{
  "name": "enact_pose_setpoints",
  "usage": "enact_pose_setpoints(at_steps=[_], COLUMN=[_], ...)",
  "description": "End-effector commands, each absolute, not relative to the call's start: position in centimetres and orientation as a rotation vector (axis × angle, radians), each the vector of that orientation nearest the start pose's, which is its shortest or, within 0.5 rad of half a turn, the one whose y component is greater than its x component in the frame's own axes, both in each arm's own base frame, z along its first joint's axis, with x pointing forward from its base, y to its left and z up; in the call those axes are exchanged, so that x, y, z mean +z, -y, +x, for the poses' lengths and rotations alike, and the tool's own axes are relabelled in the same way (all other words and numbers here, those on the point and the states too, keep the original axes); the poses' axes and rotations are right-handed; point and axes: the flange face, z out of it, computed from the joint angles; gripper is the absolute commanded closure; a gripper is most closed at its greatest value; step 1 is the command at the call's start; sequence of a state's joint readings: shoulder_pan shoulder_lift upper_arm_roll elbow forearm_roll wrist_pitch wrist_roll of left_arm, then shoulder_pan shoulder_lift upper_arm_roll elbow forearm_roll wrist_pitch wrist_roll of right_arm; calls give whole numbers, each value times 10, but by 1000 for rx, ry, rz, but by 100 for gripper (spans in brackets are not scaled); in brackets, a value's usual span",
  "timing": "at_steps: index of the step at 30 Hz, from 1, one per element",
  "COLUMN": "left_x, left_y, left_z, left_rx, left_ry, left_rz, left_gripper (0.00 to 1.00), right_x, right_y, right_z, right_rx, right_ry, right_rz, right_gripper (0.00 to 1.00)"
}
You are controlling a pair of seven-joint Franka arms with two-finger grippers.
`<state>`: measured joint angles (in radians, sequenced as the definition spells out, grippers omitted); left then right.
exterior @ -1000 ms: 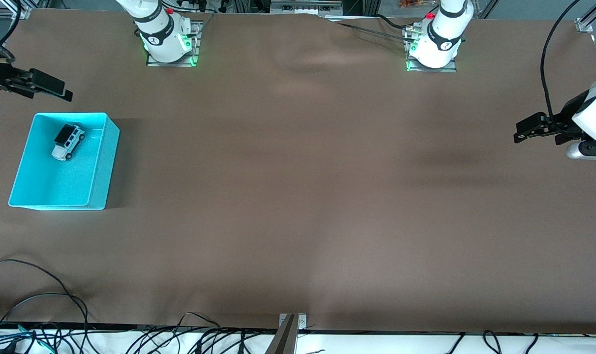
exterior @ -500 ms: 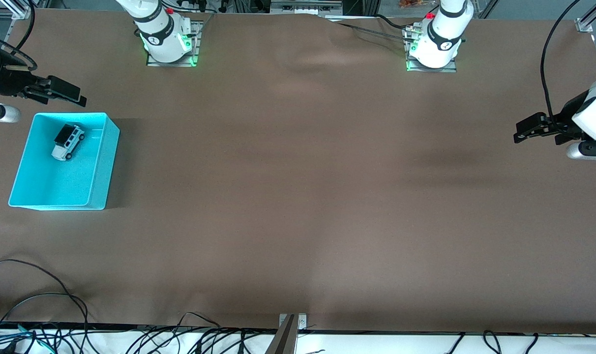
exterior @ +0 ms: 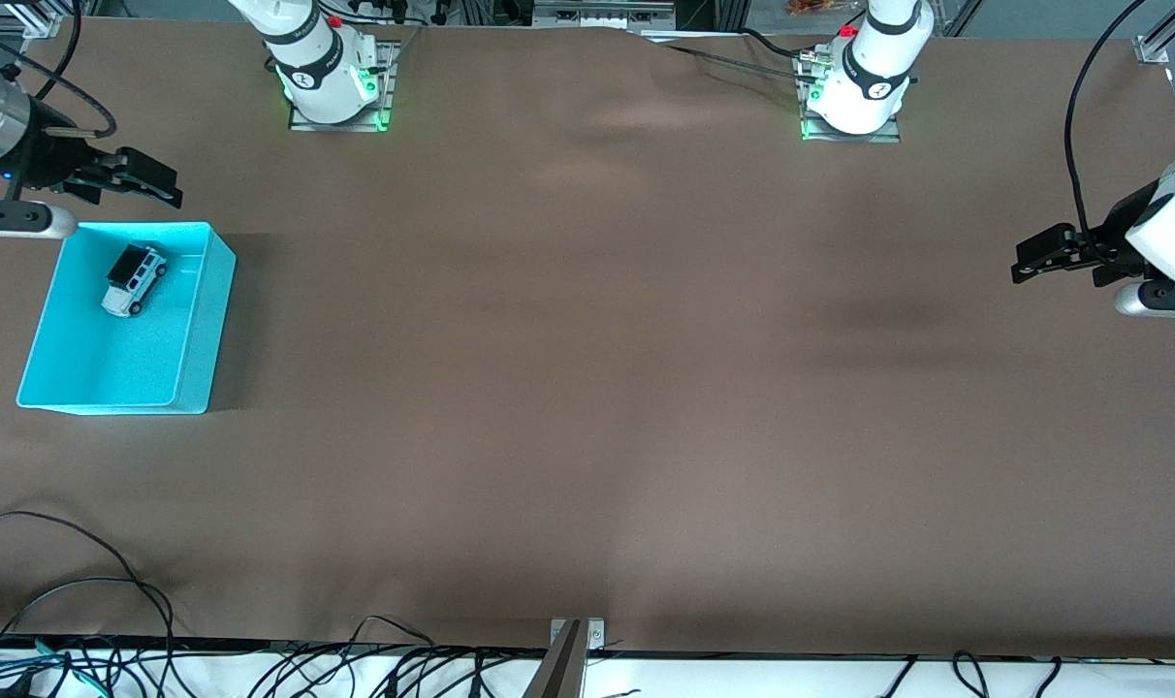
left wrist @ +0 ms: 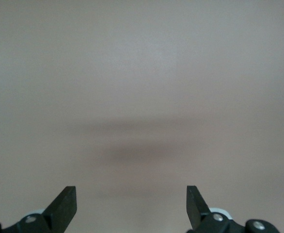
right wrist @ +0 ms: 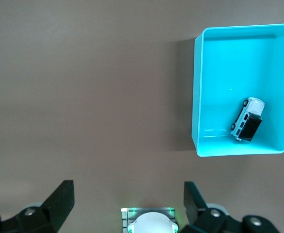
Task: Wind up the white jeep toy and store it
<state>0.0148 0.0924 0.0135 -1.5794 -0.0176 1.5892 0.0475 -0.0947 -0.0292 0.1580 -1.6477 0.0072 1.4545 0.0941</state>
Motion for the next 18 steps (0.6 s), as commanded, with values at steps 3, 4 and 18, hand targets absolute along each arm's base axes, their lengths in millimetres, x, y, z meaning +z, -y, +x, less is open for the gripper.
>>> enact_pose_setpoints(at_steps=[3,4,18], left_x=[572,573,583], left_y=[-14,-15,-16], left_z=[580,580,581], left_rx=[114,107,61], left_ry=[-42,-39,-61], left_rz=[-3187,-3187,-3170], left_gripper=[0,0,0], right_x=[594,592,587], right_y=[-52,-52,-53], right_z=[521,521,526], right_rx=[244,249,278], right_ry=[-58,-60,-60], right_rz=[-3174,-3173,-3169], right_gripper=[0,0,0])
